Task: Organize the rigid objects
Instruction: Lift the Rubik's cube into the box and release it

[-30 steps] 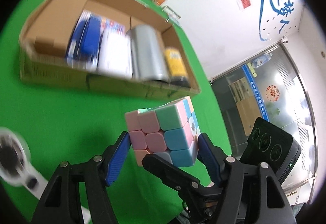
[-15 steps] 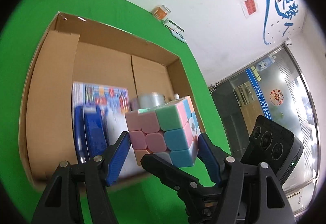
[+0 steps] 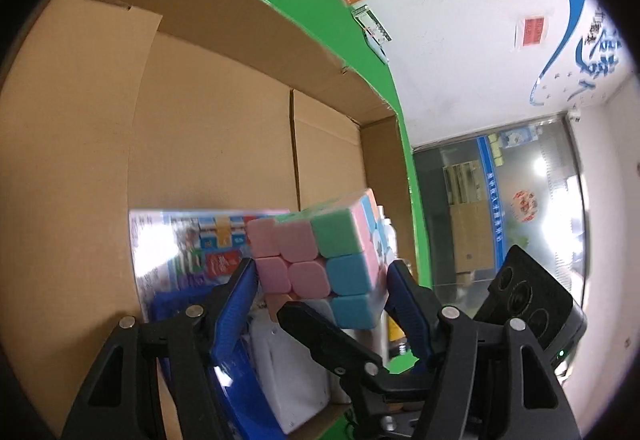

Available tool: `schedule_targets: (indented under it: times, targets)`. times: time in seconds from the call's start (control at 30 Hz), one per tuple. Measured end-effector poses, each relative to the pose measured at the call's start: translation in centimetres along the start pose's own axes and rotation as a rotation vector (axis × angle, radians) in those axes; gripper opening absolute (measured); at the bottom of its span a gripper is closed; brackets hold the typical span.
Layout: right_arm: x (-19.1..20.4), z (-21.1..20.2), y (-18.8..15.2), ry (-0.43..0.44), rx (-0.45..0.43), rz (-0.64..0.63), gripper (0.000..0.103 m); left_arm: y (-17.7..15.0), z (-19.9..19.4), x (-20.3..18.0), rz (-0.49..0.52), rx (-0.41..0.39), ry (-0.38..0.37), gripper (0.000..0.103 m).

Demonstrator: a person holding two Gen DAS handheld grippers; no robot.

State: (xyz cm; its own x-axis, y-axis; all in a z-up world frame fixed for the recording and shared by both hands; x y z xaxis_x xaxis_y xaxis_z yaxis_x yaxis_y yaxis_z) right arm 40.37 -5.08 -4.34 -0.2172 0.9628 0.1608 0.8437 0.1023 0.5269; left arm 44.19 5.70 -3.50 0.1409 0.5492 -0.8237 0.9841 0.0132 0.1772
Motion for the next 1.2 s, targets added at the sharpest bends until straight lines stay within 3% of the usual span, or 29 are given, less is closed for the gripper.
schedule_targets:
  times: [0.13,0.37,0.6,0.63,0.67,0.7,0.87,1.03,1.1,1.2]
  targets:
    - [0.4,0.6,-0.3,-0.041,0.012,-0.027,0.057,0.3,0.2,-0.5,0.026,0.034,0.055,0.066]
    - [-0.6,-2.3,-1.9,0.001,0.009,-0.032,0.060,0.3,-2.1,-0.5,0.062,-0.044,0.201,0.068]
    - [-0.5,-5.4,0.0,0.019,-0.081,-0.098,0.060,0.3,-1.5,-0.3,0.047,-0.036,0.150,0.068]
    - [-0.3,-5.0,0.3,0.017,-0.071,-0.116,0.053,0.3,-1.2,-0.3,0.039,-0.031,0.143,0.068]
    - [-0.2,-4.2,0.6,0.008,-0.046,-0.139,0.036,0.4,-0.9,-0.3,0.031,-0.026,0.140,0.068]
    - [-0.1,-3.3,0.7,-0.011,-0.013,-0.152,0.030,0.5,-0.7,-0.2,0.023,-0.025,0.135,0.068]
    - [1.0,-1.8,-0.1,-0.027,0.002,-0.179,0.022,0.8,0.0,-0.4,0.037,-0.022,0.154,0.067]
    - [1.6,-1.6,-0.8,0.018,0.022,-0.178,0.020,0.4,0.1,-0.6,0.053,0.002,0.152,0.065]
    - [1.5,-2.1,-1.1,0.037,0.013,-0.171,0.020,0.0,0.5,-0.8,0.071,0.025,0.171,0.055]
    - [0.8,-3.6,-1.3,0.120,0.007,-0.125,0.021,-0.5,0.3,-0.6,0.081,0.032,0.181,0.052]
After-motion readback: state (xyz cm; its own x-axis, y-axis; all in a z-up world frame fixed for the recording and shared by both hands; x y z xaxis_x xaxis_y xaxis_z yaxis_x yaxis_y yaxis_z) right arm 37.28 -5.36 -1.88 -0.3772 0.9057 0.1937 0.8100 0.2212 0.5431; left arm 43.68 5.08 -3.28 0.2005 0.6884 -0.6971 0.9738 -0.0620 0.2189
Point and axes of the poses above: each gripper's, at about its wrist camera, not at the fingertips, and z roughly the way its jaws point, x to its left, y to its top, the point moved 1 cm from there along z, roughly the way its jaws point, and after that the axes turned 3 degrees about -y, right-handed, at the moved point
